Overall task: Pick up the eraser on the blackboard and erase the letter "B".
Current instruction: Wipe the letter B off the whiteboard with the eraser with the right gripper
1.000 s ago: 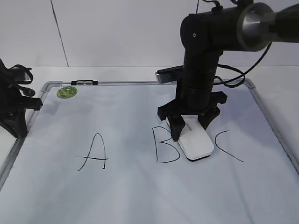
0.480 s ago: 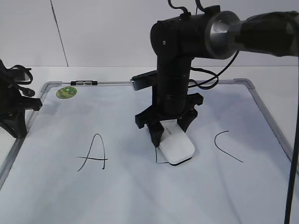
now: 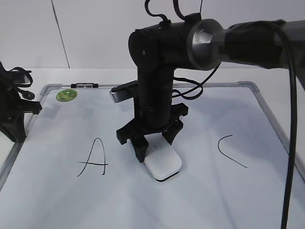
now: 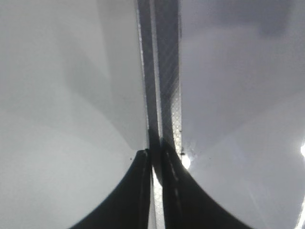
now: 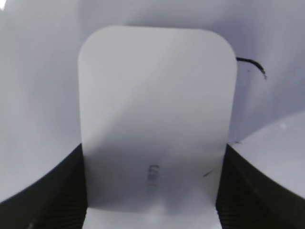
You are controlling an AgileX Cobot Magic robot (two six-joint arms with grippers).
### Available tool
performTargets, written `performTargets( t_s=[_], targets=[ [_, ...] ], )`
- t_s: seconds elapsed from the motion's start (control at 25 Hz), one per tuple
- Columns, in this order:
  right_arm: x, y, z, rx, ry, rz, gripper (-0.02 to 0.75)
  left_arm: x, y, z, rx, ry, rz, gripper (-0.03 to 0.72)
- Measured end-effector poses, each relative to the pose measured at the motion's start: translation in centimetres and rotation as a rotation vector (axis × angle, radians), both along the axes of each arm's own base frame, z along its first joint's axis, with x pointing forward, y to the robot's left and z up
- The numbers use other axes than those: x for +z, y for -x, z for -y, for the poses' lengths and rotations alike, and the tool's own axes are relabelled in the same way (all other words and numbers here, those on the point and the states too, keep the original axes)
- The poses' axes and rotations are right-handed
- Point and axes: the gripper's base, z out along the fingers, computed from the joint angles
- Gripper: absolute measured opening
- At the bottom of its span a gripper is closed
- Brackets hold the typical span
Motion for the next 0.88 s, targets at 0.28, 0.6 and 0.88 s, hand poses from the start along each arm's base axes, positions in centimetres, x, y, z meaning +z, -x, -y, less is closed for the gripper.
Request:
performTargets(
  t_s=[0.28,0.6,0.88],
  targets=[
    [0.0,-2.5,3.2,-0.127,-0.037,-0.027,0.534,0.0,0.0,0.0,0.0,0.002,0.0,0.019],
    [0.0,-7.3,11.8,-0.348,-0.018,0.008,0.534,0.0,0.0,0.0,0.0,0.002,0.0,0.019],
    [0.0,-6.7,10.2,-0.305,-0.001,0.022,0.534,0.0,0.0,0.0,-0.001,0.002,-0.002,0.02]
  ],
)
